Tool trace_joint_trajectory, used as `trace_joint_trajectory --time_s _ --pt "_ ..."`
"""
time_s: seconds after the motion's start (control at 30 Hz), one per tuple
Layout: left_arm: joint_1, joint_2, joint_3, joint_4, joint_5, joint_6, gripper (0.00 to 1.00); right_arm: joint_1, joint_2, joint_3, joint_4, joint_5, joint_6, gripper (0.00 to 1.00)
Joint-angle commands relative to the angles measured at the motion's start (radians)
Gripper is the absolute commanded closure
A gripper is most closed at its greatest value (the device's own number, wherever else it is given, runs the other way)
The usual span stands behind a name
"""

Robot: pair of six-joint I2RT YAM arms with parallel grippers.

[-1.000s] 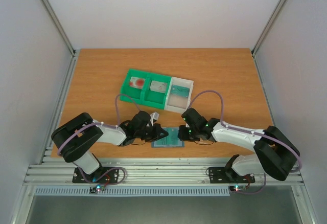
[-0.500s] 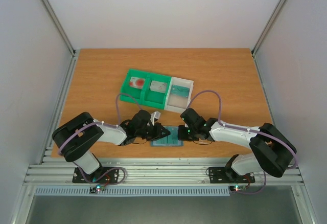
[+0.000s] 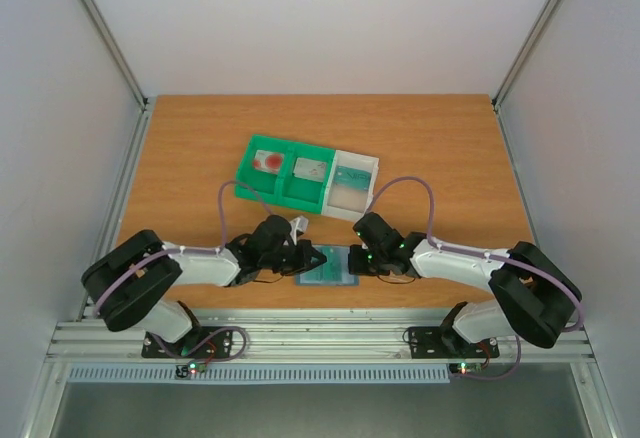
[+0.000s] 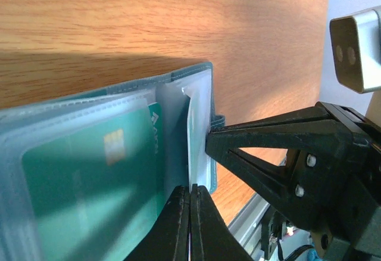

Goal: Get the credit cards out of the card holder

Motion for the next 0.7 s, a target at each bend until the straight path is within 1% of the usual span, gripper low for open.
trace_joint_trajectory --time_s 0.0,0.27,0.4,0.53,0.67 --pt "-0.002 -0.087 0.016 -0.135 -0.076 0.070 1.00 0.004 0.002 -0.029 -0.046 0.062 0.003 0.94" --pt "-0.003 -0.227 0.009 -0.268 -0.162 0.096 1.00 0.004 -0.021 -0.026 -0.041 0.028 -0.011 0.94" --pt "-0.002 -0.290 0.006 -0.308 -0.196 0.096 1.00 0.004 -0.095 -0.023 -0.037 -0.033 -0.007 0.91" --pt "-0.002 -0.349 0.006 -0.299 -0.191 0.087 1.00 0.004 -0.210 -0.027 -0.018 -0.092 -0.001 0.83" --pt "-0.002 -0.394 0.005 -0.240 -0.144 0.053 1.00 0.004 -0.350 -0.045 0.030 -0.165 0.041 0.68"
